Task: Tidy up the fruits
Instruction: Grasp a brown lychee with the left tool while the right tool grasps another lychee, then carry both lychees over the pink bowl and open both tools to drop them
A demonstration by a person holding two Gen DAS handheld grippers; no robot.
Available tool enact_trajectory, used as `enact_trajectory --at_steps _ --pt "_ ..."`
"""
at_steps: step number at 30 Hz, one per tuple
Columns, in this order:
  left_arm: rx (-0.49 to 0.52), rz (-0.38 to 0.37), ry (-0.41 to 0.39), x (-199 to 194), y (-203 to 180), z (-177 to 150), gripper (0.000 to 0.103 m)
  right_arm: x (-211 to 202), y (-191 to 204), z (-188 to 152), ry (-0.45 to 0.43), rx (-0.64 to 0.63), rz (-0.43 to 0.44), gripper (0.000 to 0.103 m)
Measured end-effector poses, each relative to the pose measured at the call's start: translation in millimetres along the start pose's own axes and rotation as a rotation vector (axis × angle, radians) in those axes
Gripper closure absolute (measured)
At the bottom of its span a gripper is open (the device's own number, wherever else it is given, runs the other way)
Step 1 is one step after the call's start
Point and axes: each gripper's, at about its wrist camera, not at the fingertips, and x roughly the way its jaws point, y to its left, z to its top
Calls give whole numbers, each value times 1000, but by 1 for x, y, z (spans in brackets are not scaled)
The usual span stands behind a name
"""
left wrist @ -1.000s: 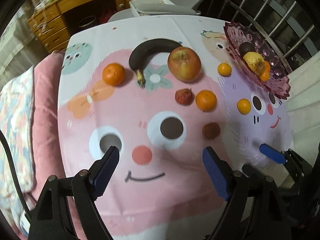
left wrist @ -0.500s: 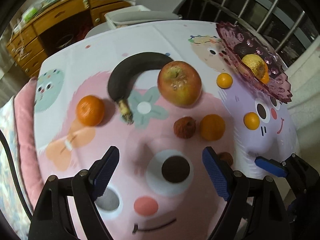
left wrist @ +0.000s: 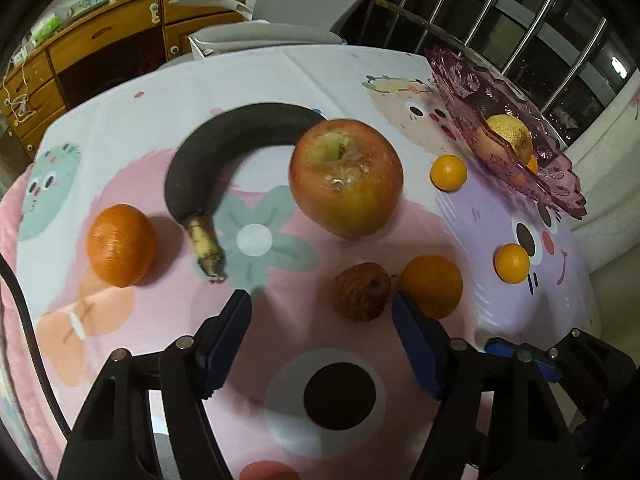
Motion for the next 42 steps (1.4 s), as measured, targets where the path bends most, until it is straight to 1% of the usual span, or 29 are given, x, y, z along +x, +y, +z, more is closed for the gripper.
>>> enact_trajectory --at_steps 3,4,5,9,11,13,16,22,25,33,38,42 --pt "13 6 -22 4 -4 0 40 4 -2 1 -2 10 5 56" --pt "15 7 -30 5 -5 0 41 6 -2 2 1 8 4 60" --pt "13 1 -36 5 -6 0 44 7 -1 2 5 7 6 64" --pt "-1 -21 -51 6 -7 1 57 10 -3 4 11 8 4 67" --pt "-1 -28 -56 6 -9 2 61 10 -5 4 10 8 6 71" --pt "-1 -38 -53 7 -10 3 70 10 -6 4 12 12 10 71" --pt "-11 -36 -51 7 -12 4 74 11 -9 4 28 19 27 71" --pt "-37 -9 -34 6 -14 4 74 10 -12 0 54 47 62 72" --pt "-51 27 -23 3 -15 2 74 7 -14 -3 64 61 82 73" --pt "-89 68 16 -20 -24 -17 74 -19 -29 -10 44 80 100 73" --pt "-108 99 52 -38 -43 -31 74 -39 -48 -11 29 101 94 73" --pt "-109 117 53 -55 -65 -39 74 -58 -69 -10 8 102 91 73"
